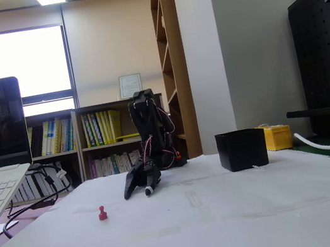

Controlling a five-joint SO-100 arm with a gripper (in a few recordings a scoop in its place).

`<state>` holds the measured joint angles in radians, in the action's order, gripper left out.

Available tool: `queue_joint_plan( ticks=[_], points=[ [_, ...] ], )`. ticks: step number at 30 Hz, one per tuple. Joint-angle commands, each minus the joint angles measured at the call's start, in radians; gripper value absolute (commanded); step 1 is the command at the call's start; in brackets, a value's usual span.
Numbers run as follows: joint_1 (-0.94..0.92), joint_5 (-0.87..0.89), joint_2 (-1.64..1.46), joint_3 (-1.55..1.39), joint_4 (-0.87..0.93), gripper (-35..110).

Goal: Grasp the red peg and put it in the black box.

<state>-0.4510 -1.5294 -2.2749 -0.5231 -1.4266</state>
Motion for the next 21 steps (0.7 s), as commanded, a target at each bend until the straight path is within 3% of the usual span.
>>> queue_joint_plan(
  ticks=[1,10,21],
  points=[
    [-0.014,-0.005,0.087,-0.029,0.067,25],
    [-0.020,-0.018,0.091,-0.183,0.232,25],
    [-0.052,-0.080,-0.018,-0.402,0.311,25]
  ],
)
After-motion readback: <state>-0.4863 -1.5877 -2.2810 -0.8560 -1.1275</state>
